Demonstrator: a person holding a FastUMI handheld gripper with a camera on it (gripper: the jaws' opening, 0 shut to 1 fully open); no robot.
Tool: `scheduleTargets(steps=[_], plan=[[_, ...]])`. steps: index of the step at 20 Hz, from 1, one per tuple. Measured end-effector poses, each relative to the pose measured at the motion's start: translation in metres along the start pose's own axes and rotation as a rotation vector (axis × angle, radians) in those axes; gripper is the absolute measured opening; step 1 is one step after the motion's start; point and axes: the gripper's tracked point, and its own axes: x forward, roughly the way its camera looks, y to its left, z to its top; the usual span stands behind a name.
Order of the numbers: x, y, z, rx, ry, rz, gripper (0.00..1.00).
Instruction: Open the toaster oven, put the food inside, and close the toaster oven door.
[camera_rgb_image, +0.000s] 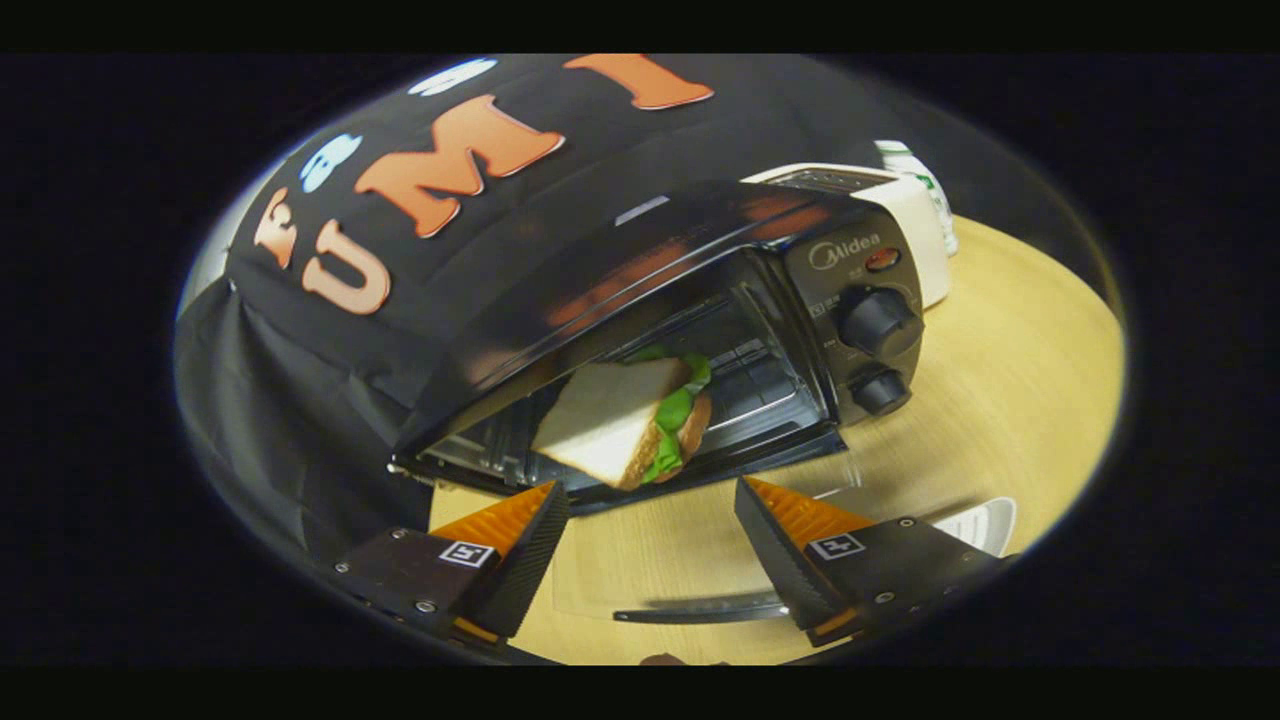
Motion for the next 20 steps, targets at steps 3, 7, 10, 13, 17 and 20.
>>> scheduleTargets(steps=[3, 7, 10, 13, 17, 20], plan=[[-0.022, -0.008, -0.016, -0.16, 0.043, -0.046, 0.98], [-0.047, -0.005, -0.046, -0.256, 0.098, -0.046, 0.99], [-0.058, -0.012, -0.075, -0.325, 0.136, -0.059, 0.98], [-0.065, -0.029, -0.105, -0.359, 0.201, -0.104, 0.97], [-0.071, -0.039, -0.142, -0.393, 0.266, -0.124, 0.97], [-0.063, -0.048, -0.158, -0.41, 0.301, -0.151, 0.94]])
